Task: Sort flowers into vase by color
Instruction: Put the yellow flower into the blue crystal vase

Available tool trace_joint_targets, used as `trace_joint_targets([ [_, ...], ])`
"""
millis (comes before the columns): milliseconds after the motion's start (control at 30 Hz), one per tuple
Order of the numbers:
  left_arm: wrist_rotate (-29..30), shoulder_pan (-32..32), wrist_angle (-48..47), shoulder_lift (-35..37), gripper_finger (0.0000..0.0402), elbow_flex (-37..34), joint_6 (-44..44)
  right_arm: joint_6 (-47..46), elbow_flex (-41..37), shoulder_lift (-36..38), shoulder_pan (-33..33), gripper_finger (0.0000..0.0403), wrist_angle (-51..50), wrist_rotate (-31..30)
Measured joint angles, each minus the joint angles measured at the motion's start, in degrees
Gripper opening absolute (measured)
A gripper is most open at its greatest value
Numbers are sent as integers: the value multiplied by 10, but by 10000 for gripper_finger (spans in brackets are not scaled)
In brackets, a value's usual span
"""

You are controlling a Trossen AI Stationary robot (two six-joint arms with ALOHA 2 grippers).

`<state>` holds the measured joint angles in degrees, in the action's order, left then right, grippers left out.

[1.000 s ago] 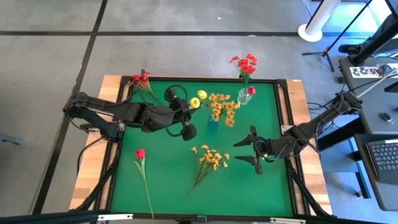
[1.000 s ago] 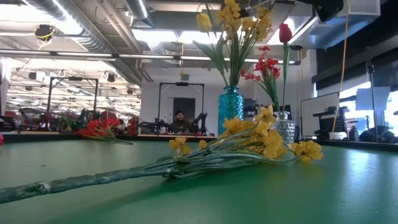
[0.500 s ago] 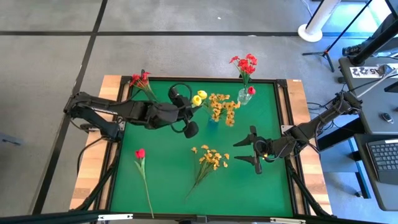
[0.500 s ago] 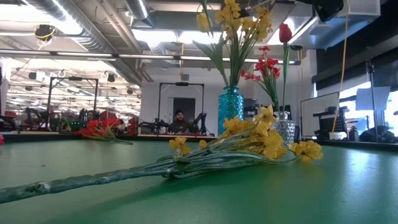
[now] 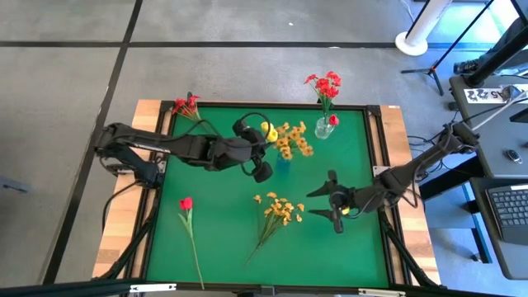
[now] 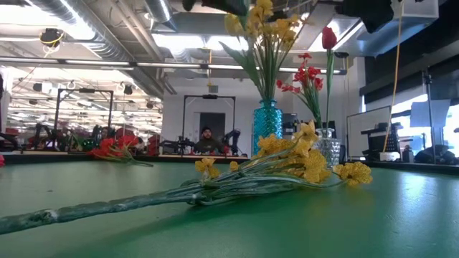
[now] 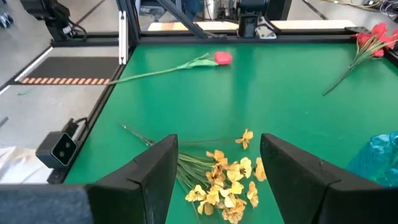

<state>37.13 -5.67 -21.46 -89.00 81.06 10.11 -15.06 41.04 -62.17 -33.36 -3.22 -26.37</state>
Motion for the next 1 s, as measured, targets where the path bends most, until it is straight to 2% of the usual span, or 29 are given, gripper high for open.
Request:
trace_joint_targets([
  [167,-21,4,-1,-20,0,0,12,-4,0,-17,0,227,2,0],
  [633,-22,4,6,-91,4,0,23,-12,0,-19,0,227,2,0],
  [800,-22,3,0,-91,39,0,32,-12,0,-19,0,227,2,0],
  [1000,-22,2,-21,-89,111,0,30,-12,0,-19,0,227,3,0],
])
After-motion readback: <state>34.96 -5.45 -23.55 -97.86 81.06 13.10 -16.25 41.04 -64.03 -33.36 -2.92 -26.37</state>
